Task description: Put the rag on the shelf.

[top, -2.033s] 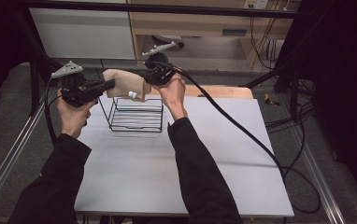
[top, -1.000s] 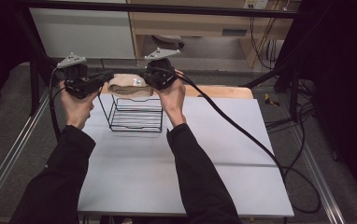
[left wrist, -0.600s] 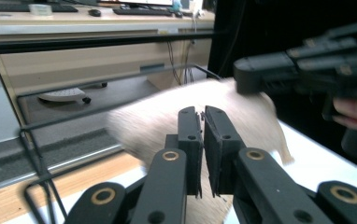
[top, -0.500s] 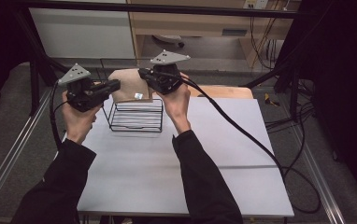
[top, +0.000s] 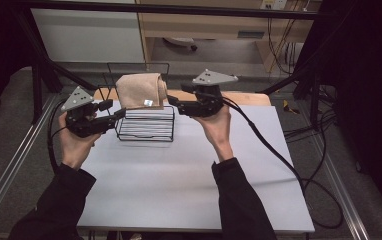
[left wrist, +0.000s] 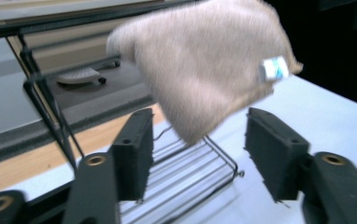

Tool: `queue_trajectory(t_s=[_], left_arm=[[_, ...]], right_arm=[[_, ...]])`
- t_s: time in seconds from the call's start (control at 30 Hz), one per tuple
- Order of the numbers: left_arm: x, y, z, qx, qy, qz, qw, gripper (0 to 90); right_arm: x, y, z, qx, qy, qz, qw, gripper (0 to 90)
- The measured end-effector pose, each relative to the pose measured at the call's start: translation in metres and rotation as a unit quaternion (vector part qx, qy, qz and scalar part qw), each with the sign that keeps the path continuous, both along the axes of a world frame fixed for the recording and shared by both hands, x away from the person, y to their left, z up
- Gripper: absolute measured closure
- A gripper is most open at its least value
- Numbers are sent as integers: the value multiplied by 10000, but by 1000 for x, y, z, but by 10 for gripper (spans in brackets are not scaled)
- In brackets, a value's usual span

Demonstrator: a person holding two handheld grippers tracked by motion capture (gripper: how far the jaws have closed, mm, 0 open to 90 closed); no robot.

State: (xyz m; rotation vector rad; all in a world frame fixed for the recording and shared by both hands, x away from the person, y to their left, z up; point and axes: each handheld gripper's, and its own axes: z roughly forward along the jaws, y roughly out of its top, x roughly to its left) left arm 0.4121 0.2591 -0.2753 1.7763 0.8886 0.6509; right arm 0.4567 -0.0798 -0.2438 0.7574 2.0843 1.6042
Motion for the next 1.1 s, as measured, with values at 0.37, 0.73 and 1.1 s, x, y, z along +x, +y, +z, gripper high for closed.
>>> queue_trajectory(t_s=[0.37, 0.73, 1.1], left_arm=[[-14, 20, -55, 74, 462, -144, 9988, 199], [-25, 34, -107, 131, 829, -276, 9961, 89], [-36, 45, -144, 183, 1120, -234, 9933, 88]], right_arm=[[-24, -85, -57, 310, 610, -373, 9970, 79], [-54, -156, -122, 249, 1174, -611, 9909, 15], [-74, -192, -173, -6, 1500, -674, 9864, 5]])
